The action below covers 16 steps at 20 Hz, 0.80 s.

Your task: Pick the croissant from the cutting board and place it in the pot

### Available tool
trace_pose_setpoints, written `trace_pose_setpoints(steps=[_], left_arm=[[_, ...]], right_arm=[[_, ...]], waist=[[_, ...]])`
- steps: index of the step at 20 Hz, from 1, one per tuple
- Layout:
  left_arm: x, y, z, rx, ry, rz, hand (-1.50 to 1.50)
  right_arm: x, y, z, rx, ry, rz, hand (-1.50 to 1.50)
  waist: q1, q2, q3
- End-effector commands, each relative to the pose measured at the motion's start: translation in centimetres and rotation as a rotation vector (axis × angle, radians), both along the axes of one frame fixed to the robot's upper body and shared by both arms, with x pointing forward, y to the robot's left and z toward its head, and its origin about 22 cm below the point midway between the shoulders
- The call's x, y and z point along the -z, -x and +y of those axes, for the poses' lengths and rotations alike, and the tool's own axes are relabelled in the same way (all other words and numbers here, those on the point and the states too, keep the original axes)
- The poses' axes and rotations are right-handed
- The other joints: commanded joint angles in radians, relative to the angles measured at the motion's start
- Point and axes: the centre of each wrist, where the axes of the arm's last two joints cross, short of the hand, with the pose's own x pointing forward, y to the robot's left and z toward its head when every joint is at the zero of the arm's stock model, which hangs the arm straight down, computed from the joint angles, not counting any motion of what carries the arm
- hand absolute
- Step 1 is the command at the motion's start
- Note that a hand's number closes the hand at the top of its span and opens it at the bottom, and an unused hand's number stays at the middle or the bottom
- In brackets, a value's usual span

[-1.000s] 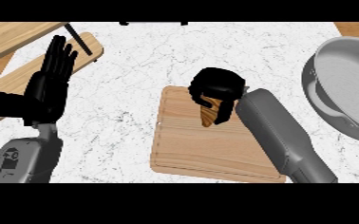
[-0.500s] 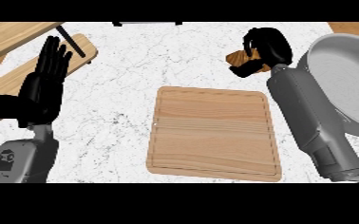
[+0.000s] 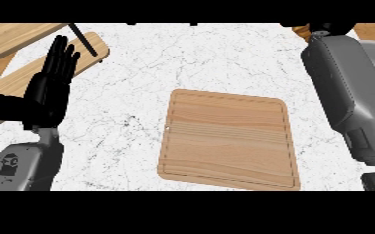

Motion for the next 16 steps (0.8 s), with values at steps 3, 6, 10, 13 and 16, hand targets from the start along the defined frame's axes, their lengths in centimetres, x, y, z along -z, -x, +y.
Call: trace_pose_setpoints(steps=[3,6,10,13,16], left_arm=[[-0.9,-0.7,-0.2,0.000,-0.006,-0.001,0.00],[-1.3,-1.0,0.4,-0.013,0.017,-0.002,0.00],[-0.1,-0.2,-0.3,-0.018,0.016,0.023,0.00],[0.0,0.4,0.9,-0.047,0.020,0.016,0.00],[0.5,-0.6,-0.5,-0.041,0.014,-0.003,0.00]], right_arm=[[-4.5,-1.0,2.0,0.390,0.039,-0.124,1.50],[-3.9,-0.8,2.8,0.471,0.039,-0.055,1.50],[-3.1,0.6,-0.7,0.490,0.035,0.027,1.50],[-0.4,2.4,-5.0,0.522,0.015,0.016,1.50],[0.4,4.6,-6.4,0.509,0.030,-0.034,1.50]], waist=[[0.008,0.000,0.006],[-0.006,-0.002,0.008],[-0.028,-0.010,0.009],[-0.032,-0.010,0.009],[-0.039,-0.008,0.009]])
